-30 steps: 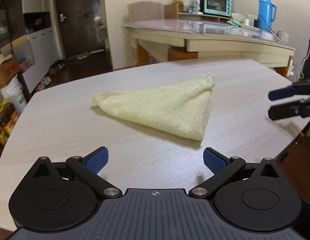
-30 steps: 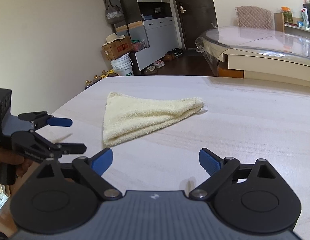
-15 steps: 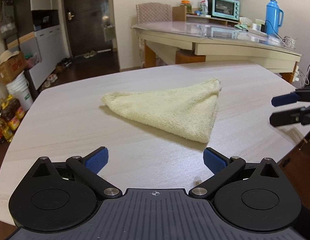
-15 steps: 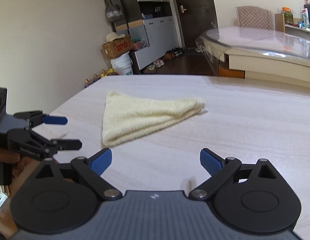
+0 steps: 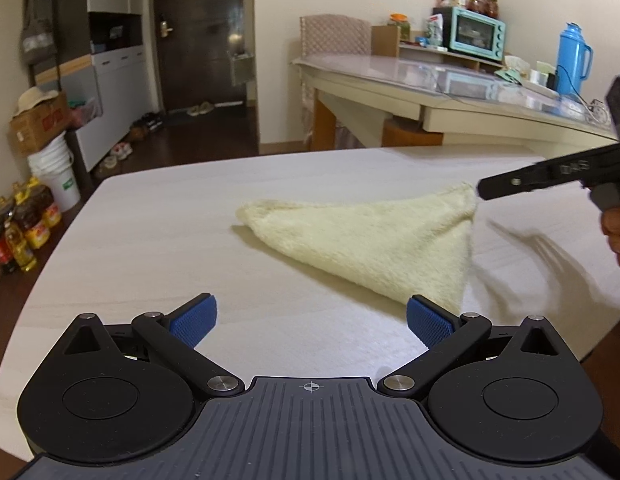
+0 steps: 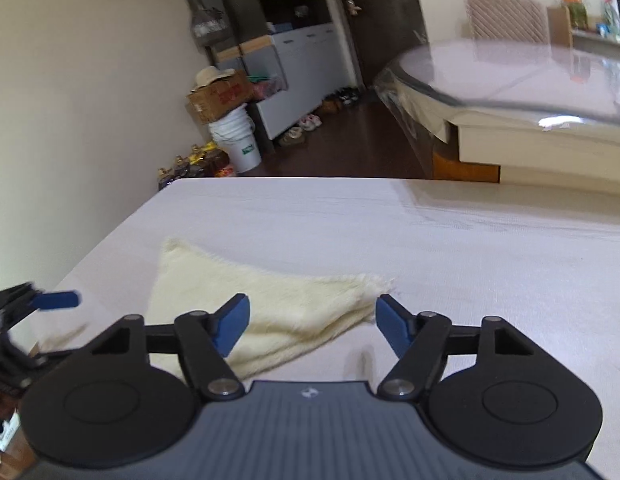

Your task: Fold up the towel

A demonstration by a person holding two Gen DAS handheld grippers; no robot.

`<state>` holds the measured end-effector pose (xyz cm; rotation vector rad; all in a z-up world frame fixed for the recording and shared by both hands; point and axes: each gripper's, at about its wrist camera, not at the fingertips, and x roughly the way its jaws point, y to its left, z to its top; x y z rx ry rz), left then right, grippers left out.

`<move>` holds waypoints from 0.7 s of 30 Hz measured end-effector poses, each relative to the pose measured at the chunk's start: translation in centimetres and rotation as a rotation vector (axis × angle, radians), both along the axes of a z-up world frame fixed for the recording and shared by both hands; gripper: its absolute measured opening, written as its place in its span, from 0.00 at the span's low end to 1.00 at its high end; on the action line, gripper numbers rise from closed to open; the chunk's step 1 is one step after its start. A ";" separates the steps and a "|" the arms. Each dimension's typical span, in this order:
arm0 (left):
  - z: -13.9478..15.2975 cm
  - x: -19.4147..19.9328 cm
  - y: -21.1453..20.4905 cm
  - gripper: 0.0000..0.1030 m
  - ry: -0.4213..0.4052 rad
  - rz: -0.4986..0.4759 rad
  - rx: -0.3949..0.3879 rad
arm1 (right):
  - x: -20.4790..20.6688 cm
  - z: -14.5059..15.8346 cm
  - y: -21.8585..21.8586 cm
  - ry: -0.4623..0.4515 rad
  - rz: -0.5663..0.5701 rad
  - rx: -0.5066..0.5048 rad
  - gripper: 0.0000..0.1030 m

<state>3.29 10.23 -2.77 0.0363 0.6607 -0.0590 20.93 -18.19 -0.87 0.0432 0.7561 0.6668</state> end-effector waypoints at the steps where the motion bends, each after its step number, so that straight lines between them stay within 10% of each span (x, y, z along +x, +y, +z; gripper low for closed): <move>1: 0.0 0.1 0.1 1.00 0.000 0.000 0.003 | 0.4 -0.3 0.1 0.006 -0.007 -0.004 0.60; 6: 0.3 0.8 0.8 1.00 -0.015 0.020 0.002 | 1.6 -1.2 0.1 -0.015 -0.049 -0.006 0.21; 14: 0.5 0.9 3.0 1.00 -0.027 0.073 0.028 | -0.5 1.1 -0.2 -0.114 -0.019 0.059 0.12; 21: 1.5 -0.1 8.1 1.00 -0.040 0.191 0.078 | -9.0 4.6 6.2 -0.141 0.359 0.178 0.12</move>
